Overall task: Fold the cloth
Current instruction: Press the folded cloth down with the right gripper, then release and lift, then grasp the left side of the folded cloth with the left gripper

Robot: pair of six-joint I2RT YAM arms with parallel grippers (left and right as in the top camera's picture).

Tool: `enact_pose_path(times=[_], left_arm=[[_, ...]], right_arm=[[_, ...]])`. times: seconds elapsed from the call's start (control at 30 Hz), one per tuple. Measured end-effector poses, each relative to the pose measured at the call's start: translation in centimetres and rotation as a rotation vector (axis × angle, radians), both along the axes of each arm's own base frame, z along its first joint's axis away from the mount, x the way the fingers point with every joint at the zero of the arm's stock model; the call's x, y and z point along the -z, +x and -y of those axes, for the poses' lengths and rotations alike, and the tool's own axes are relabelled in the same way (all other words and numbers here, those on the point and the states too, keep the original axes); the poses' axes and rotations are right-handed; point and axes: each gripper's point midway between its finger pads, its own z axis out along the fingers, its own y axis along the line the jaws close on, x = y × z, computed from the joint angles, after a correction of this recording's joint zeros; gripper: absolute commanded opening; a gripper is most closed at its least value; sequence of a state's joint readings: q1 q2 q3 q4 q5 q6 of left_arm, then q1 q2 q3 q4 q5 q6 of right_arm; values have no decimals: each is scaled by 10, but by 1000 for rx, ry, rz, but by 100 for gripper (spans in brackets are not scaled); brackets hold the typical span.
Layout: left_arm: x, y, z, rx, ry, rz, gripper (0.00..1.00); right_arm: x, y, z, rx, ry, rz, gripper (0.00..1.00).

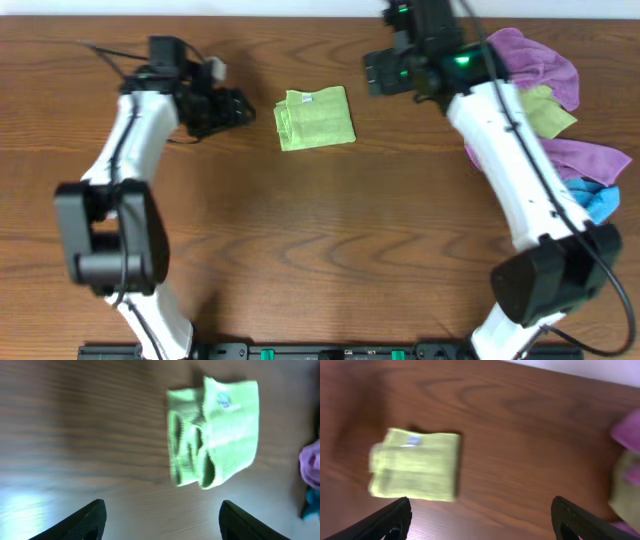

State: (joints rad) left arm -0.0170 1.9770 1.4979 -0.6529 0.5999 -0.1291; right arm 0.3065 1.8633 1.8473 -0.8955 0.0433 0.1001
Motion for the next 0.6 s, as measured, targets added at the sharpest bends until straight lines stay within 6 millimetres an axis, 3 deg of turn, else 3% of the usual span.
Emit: enact_pose_path(times=[0.07, 0.17, 0.23, 0.6], left_arm=[[13, 2, 30, 64, -41, 4, 78], [21, 5, 67, 136, -114, 25, 82], [22, 7, 78, 156, -168, 33, 82], [30, 18, 45, 76, -207, 6, 86]], right_arm=[[3, 0, 20, 41, -19, -20, 87], [8, -5, 34, 66, -37, -55, 85], [11, -9, 36, 65, -47, -75, 85], [11, -10, 36, 23, -77, -72, 84]])
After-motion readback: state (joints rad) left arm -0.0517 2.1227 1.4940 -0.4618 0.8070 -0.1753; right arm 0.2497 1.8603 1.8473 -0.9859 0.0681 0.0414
